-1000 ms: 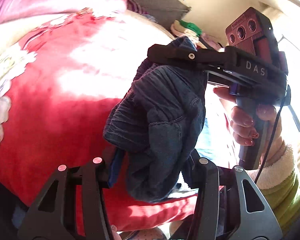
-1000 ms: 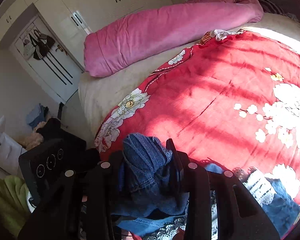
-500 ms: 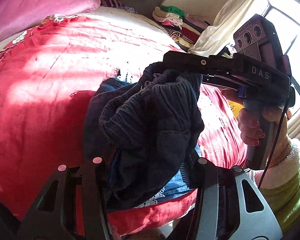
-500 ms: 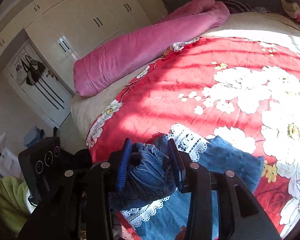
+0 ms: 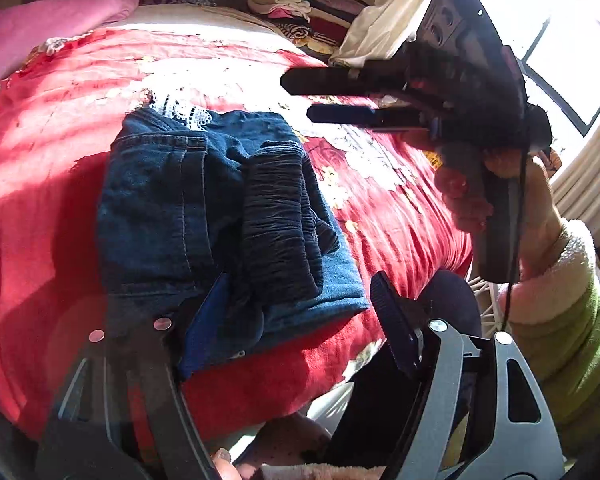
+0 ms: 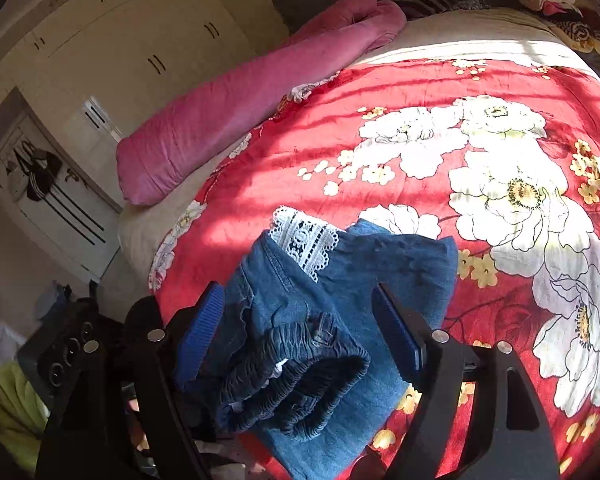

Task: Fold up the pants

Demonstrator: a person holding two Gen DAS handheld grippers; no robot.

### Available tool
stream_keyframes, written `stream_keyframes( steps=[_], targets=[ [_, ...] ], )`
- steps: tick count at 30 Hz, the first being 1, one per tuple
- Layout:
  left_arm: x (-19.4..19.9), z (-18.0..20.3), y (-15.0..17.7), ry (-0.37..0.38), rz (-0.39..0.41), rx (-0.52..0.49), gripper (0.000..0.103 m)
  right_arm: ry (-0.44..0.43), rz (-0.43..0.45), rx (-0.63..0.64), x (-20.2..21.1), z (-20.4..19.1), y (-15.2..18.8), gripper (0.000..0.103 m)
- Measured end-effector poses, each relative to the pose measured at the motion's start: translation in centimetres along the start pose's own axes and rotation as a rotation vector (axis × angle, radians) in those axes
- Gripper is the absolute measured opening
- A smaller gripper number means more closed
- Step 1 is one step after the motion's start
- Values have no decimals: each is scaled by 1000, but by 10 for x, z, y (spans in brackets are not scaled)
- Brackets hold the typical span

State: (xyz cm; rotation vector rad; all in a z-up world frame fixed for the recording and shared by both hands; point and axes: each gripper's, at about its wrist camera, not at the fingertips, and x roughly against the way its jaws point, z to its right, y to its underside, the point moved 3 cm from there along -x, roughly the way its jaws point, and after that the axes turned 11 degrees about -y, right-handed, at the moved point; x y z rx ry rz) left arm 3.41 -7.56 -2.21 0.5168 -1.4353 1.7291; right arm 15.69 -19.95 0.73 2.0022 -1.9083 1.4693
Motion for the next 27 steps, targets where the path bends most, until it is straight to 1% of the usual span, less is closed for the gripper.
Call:
stream_keyframes(
  steps=[2, 4, 6, 7, 9, 11, 14, 15, 17, 19, 21, 23, 24, 25, 26, 27],
  targets=[
    [12, -9, -1, -18, 27, 22, 65, 41, -54, 15, -14, 2, 11, 75],
    [20, -20, 0, -58, 48, 34, 65, 124, -117, 44, -25, 7, 25, 75],
    [22, -35, 1, -104, 46, 65, 65, 181, -153, 65, -33, 13, 39, 75],
    [22, -43, 1, -118, 47, 83, 65, 189, -163, 68, -36, 16, 44, 75],
    [22, -55, 2, -138, 50, 111, 65, 176, -161, 52, -34, 17, 48, 75],
    [25, -60, 2, -148, 60, 109, 65, 152, -142, 35, -23, 14, 42, 75],
    [29, -55, 3, -166, 78, 43, 65, 122, -41, 58, 1, 0, 18, 75],
    [28, -52, 3, -169, 83, 20, 65, 105, -24, 51, 4, -3, 10, 75],
    [27, -45, 3, -178, 90, -24, 65, 87, -20, 34, 0, -5, -6, 75],
    [25, -35, 1, -189, 102, -84, 63, 78, -41, 23, -12, -6, -19, 75],
    [23, -23, 0, -194, 111, -158, 56, 74, -73, 3, -28, -4, -28, 74],
    [18, -12, 0, -199, 107, -228, 51, 83, -118, -4, -46, -1, -35, 65],
    [14, -7, 1, -196, 104, -253, 44, 92, -143, 5, -54, -1, -37, 58],
    [9, -4, 1, -195, 96, -270, 40, 101, -168, 17, -63, -2, -38, 54],
    [4, -2, 2, -196, 81, -284, 31, 111, -197, 31, -71, -3, -37, 53],
    [0, 0, 4, -188, 67, -294, 27, 117, -229, 48, -79, -5, -35, 51]
  ],
)
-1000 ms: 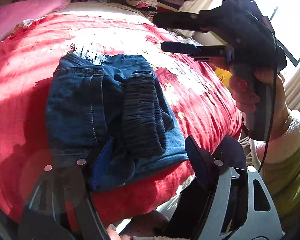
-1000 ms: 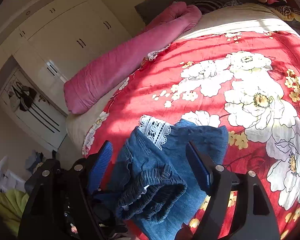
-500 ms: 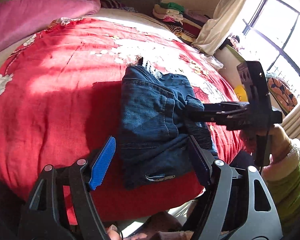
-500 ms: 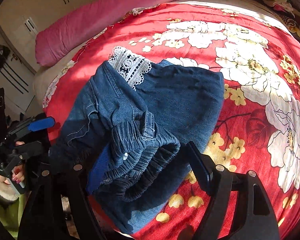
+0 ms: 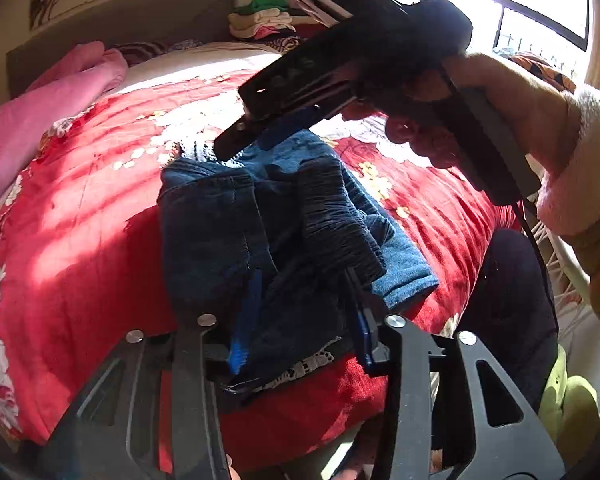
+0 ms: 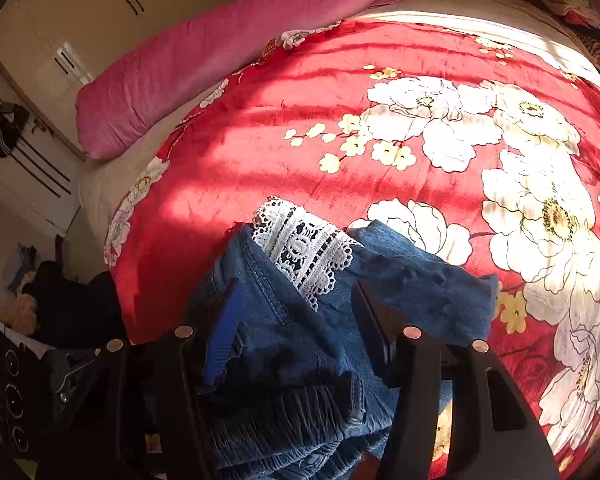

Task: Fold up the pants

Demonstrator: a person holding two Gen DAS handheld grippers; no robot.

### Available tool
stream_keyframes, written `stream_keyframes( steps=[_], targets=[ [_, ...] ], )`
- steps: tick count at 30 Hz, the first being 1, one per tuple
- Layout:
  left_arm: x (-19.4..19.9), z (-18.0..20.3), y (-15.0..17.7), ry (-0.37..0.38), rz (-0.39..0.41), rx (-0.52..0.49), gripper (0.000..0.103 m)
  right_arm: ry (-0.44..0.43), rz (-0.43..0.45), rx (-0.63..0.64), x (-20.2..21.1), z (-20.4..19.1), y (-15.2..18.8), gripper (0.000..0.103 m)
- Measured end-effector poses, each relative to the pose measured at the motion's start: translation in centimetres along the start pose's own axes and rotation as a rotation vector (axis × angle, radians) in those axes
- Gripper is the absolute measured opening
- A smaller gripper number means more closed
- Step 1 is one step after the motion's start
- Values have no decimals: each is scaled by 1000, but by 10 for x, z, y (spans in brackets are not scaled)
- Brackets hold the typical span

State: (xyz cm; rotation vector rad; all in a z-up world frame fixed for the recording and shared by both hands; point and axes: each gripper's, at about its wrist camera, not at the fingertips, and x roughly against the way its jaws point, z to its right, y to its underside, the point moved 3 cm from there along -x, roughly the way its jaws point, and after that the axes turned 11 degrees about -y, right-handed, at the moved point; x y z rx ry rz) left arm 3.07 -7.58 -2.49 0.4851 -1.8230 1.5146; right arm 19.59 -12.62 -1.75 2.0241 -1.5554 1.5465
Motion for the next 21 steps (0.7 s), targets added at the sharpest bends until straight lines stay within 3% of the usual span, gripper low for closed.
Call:
stream_keyframes(
  steps=[2, 3, 4, 6, 9, 15, 21],
  targets=[
    [-4, 4, 4, 15, -17, -10, 22, 13, -50, 37, -14, -5, 3, 50],
    [-4, 6, 6, 21, -19, -15, 20, 24, -69, 52, -19, -7, 4, 44],
    [-4, 6, 8, 25, -21, -17, 18, 34, -79, 71, -23, -10, 6, 28],
    [-3, 7, 11, 29, -28, -24, 10, 65, -71, 105, -23, -13, 6, 5],
    [0, 7, 15, 47, -28, -24, 10, 98, -46, 108, -18, -12, -1, 3],
    [1, 6, 17, 49, -28, -12, 10, 173, -86, 133, -44, -2, -2, 3],
    [-3, 0, 18, 81, -51, 38, 10, 136, -36, 62, -34, 3, -1, 8]
  ],
)
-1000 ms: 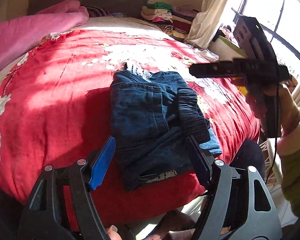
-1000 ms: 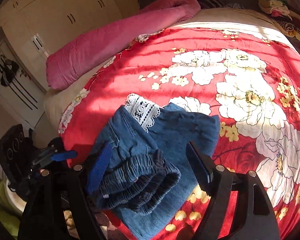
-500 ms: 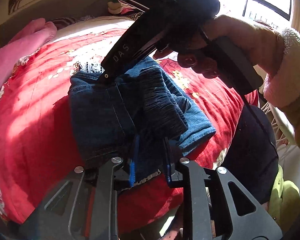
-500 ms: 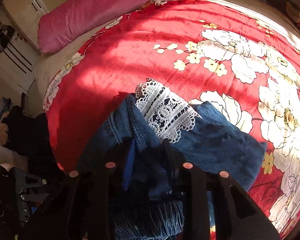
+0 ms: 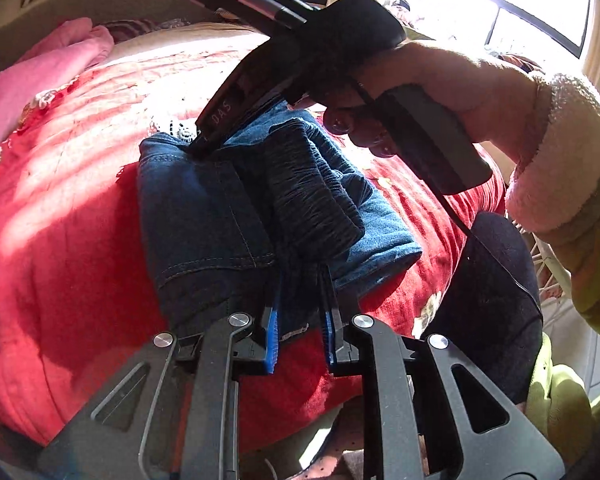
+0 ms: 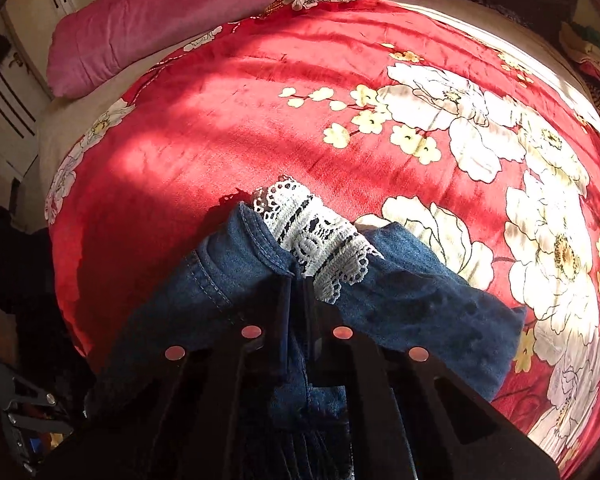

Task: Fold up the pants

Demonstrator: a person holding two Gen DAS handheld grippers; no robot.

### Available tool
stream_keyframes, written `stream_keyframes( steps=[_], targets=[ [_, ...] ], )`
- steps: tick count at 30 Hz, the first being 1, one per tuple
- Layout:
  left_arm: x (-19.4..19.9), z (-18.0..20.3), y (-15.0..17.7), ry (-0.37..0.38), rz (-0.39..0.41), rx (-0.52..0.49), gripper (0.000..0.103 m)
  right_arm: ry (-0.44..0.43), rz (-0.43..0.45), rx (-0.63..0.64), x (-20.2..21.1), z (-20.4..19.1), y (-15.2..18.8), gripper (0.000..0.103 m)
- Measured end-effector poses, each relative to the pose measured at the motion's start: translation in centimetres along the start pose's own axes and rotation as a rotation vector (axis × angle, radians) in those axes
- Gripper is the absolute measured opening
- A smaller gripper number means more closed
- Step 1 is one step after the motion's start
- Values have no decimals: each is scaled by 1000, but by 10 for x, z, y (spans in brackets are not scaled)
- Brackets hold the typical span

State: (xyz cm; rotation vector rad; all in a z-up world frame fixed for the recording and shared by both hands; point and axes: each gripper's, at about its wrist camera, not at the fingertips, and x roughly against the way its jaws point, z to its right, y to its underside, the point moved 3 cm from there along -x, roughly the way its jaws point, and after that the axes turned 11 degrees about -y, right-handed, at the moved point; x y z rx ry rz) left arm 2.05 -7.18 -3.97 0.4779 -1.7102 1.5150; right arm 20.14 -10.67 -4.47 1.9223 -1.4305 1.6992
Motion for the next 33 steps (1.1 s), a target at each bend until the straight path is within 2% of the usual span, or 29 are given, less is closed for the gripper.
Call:
stream_keyframes(
  steps=[5, 8, 12, 14, 18, 22, 27, 28, 29, 30, 31, 33],
  targets=[
    [1, -2, 0, 8, -1, 13, 10, -54, 165, -26, 62, -9, 10, 10],
    [1, -2, -1, 11, -1, 20, 10, -84, 214, -27, 88, -18, 27, 10],
    [1, -2, -1, 13, -4, 23, 10, -79, 193, -38, 91, -15, 55, 10],
    [1, -3, 0, 14, -9, 24, 10, -31, 161, -72, 80, -4, 67, 10],
    [-1, -3, 1, 22, -16, 29, 10, -37, 130, -146, 56, 19, 83, 10],
    [-3, -2, 1, 21, -20, 29, 10, -65, 158, -180, 46, 25, 91, 10],
    [2, -5, -2, 24, -21, 47, 11, -106, 215, -219, 69, 24, 93, 11],
    [5, -5, -3, 23, -16, 51, 12, -107, 237, -218, 77, 22, 93, 16],
    [8, -6, -5, 25, -12, 56, 19, -102, 260, -216, 85, 19, 93, 22],
    [11, -6, -7, 28, -8, 57, 29, -98, 283, -212, 94, 16, 94, 39],
    [15, -6, -10, 26, 0, 55, 33, -96, 305, -204, 102, 13, 94, 50],
    [20, -5, -13, 18, 15, 50, 36, -95, 335, -194, 115, 8, 96, 50]
  ],
)
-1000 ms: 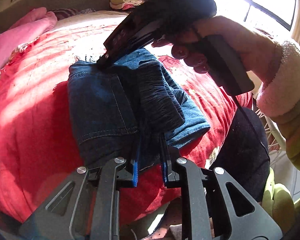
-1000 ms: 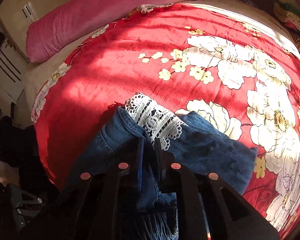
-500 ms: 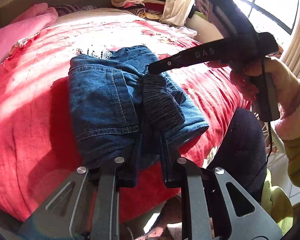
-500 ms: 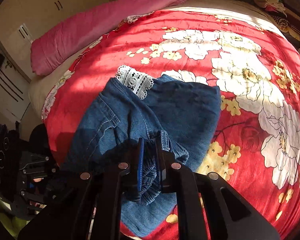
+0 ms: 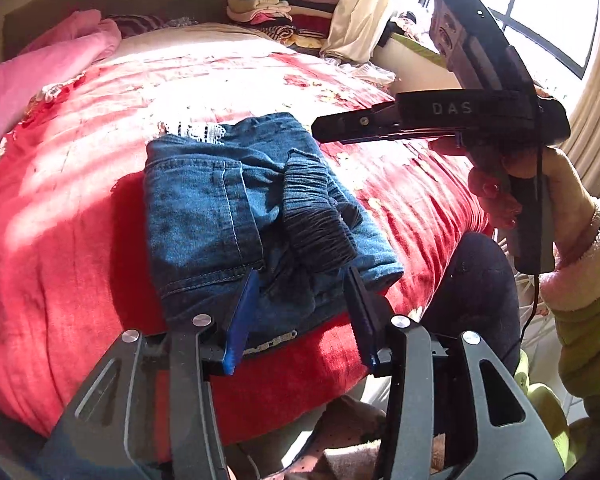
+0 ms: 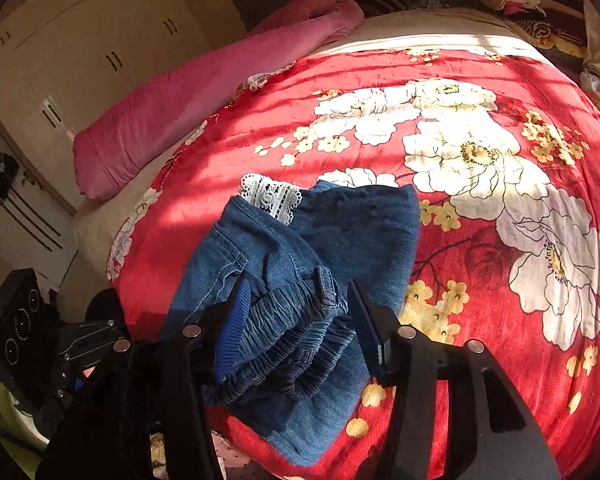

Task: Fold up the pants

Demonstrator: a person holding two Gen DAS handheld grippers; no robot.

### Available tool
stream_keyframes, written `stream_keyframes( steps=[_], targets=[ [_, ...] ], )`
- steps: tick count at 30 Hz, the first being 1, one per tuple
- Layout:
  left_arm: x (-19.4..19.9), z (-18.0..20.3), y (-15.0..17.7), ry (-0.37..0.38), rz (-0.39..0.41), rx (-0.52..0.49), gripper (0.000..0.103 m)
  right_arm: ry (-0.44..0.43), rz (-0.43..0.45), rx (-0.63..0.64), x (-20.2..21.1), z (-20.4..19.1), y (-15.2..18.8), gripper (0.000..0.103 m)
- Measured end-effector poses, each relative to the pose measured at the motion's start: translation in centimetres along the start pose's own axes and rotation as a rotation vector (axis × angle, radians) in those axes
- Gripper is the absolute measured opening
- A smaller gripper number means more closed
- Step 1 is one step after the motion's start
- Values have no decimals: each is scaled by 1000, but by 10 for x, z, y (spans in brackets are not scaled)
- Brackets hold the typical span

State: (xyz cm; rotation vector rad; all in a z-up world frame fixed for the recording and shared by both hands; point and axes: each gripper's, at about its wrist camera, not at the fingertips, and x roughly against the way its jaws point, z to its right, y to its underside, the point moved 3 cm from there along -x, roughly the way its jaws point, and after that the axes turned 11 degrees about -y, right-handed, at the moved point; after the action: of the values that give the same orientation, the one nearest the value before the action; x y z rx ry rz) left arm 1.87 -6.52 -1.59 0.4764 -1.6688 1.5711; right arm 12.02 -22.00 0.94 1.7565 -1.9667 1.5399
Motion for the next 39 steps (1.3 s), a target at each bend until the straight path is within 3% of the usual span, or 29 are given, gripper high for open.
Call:
stream_keyframes(
  steps=[5, 13, 25, 39],
  targets=[
    [8, -2, -5, -12, 8, 15, 38, 6, 55, -10, 22, -3, -2, 50],
    [22, -8, -10, -34, 35, 35, 45, 12, 114, -11, 46, -10, -2, 60],
    [30, -35, -19, -77, 57, 107, 67, 33, 156, -17, 60, -16, 14, 80],
    [29, -80, -16, -131, 43, 223, 90, 73, 172, -93, 60, -2, 53, 93]
  ],
)
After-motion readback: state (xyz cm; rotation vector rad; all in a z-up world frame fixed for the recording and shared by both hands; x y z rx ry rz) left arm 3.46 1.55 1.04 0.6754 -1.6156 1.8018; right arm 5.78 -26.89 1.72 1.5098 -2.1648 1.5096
